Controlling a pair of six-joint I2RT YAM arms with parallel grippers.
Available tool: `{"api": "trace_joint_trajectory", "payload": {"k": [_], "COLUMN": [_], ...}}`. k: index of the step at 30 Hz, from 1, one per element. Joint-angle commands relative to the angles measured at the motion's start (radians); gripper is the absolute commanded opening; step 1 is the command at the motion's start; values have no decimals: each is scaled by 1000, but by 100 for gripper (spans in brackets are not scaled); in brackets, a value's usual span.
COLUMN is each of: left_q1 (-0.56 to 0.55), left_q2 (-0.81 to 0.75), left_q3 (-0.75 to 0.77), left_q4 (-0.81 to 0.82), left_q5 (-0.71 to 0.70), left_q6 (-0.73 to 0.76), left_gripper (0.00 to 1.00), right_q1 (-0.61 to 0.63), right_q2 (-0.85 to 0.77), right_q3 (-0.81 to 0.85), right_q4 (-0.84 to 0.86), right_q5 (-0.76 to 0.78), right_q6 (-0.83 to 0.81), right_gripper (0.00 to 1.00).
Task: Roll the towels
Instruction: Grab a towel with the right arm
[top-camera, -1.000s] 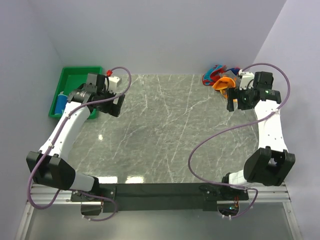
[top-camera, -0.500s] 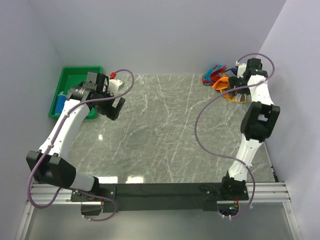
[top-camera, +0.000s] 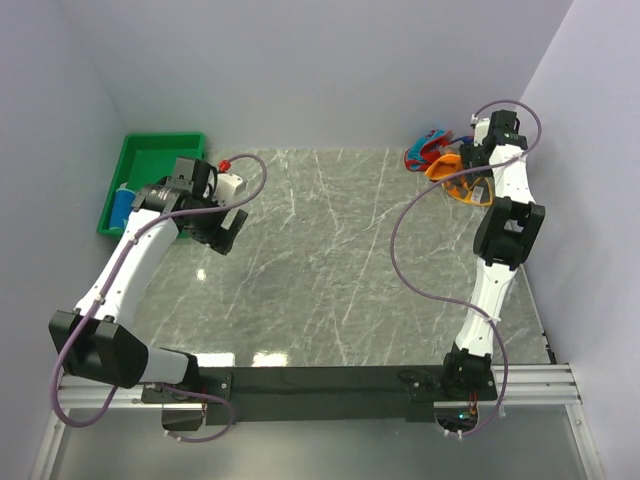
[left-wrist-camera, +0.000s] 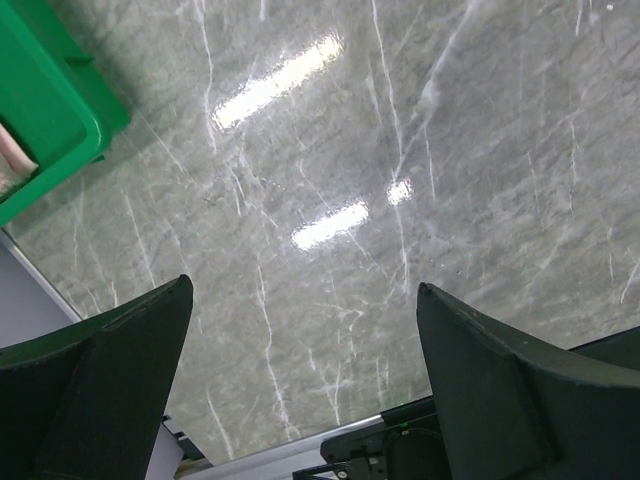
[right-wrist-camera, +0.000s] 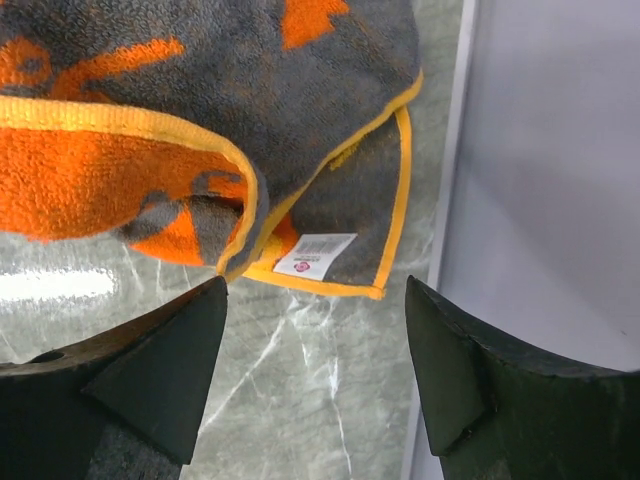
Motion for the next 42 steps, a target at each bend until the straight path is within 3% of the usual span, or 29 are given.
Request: {"api": "trace_joint_trajectory", "payload": {"k": [1,3,8,15,17,18,20,21,28,34,38,42], "left_q1": [0,0,0,0,-1,0,0,0,14,123,212,223], "left_q2": [-50,-61,-76,-59,-46,-43,-30,-27,13,100,169,192], "left_q3": [-10,-18,-29,-18,-6,-1,10,22,94,290,387,402], "left_q4": [-15,-15,-37,-38,-38,-38,-38,-38,11,-11,-2,23], "left_q5": [-12,-17,-21,-29,-29,-31,-40,-43,-80,126,273,342], "left_q6": [-22,-24,-27,-27,-29,-29,-29,-29,-82,-142,-176,-182], "left_gripper": [99,99,100,99,99,99,99,99,96,94,91,87], "right_q1": [7,9,18,32,33,35,33,33,36,104,199,393], "right_q2": [7,18,60,83,94,96,70,51,-273,-536,-648,-709], "right_q3": [21,27,59,53,59,61,44,29,-174,-263,-242,-153], "right_q4": [37,28,16,59,76,89,99,106,80,-94,-199,-277], "right_q5": [-36,-73,-139,-95,-58,-44,-21,-15,-145,-285,-363,-379], "right_q6": [14,27,42,41,41,42,41,39,27,-48,-52,-18], "right_gripper": [78,79,93,92,70,51,28,1,0,0,0,0]}}
